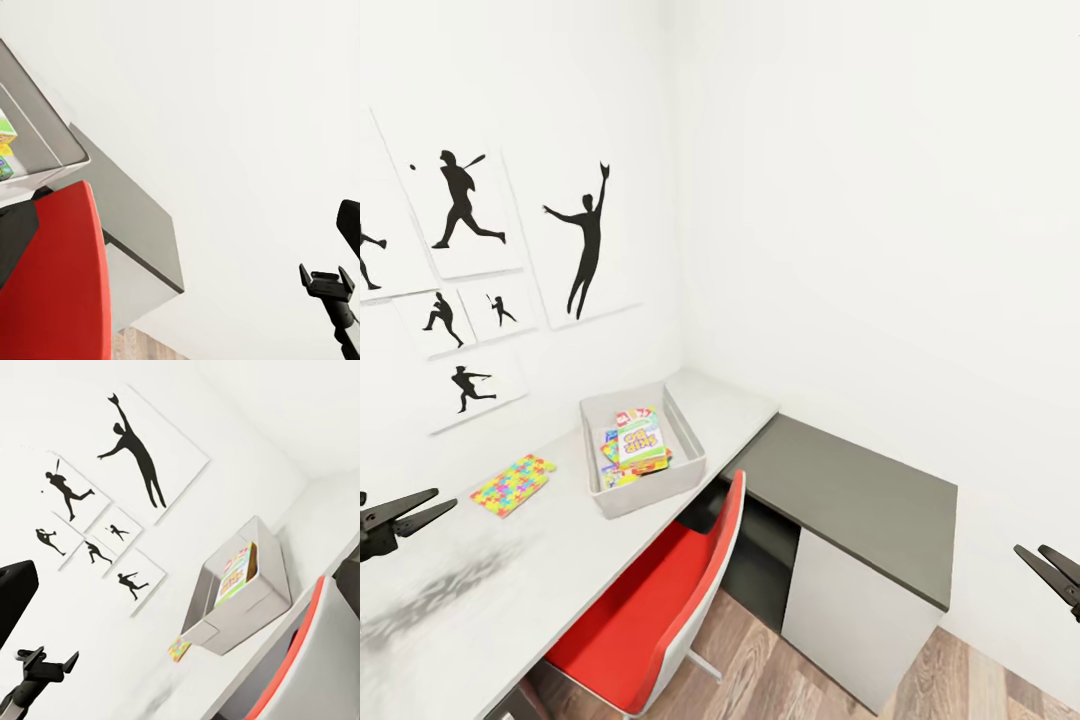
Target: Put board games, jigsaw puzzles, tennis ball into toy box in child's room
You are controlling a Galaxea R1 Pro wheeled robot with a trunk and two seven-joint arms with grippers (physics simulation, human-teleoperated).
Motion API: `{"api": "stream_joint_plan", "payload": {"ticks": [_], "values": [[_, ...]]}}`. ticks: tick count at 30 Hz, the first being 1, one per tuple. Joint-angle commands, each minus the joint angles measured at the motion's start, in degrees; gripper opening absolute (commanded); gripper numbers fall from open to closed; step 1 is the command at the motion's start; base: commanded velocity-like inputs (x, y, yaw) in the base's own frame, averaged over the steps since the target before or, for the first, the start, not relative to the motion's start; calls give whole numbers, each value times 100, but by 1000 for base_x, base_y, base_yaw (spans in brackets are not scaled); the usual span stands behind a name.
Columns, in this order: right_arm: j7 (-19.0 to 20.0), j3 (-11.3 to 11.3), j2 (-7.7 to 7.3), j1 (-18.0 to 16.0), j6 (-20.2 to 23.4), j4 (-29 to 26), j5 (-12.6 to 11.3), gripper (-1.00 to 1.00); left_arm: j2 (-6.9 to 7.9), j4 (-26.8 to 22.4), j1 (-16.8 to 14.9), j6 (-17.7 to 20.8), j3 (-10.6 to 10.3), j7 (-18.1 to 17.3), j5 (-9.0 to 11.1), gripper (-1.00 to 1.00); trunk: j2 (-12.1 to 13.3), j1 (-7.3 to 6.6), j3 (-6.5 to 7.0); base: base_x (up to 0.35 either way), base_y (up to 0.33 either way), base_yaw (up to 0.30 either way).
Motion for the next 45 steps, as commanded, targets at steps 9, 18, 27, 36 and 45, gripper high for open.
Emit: {"api": "stream_joint_plan", "payload": {"ticks": [9, 18, 27, 36, 45], "values": [[-5, 13, -2, 0, 32, -5, -21, 100, -33, 0, -5, 61, -1, -26, -8, 100, -10, 3, -1, 0, 13, 8], [-6, 11, -2, 0, 32, -6, -20, 100, -45, -2, -5, 59, -2, -26, -8, 100, -10, 3, 0, 0, 1, 1], [-6, 12, -2, 0, 32, -6, -14, 100, -46, -4, -5, 18, -2, -26, -8, 100, -10, 3, 23, -2, 0, 74], [-6, 15, -2, 0, 32, -6, -13, 100, -47, -2, -5, 9, -3, -26, -8, 100, -10, 3, 75, -100, 0, 200], [-6, 17, -2, 0, 32, -7, -12, 100, -54, -2, -5, 8, -4, -26, -8, 100, -10, 3, 130, -48, 0, 230]]}}
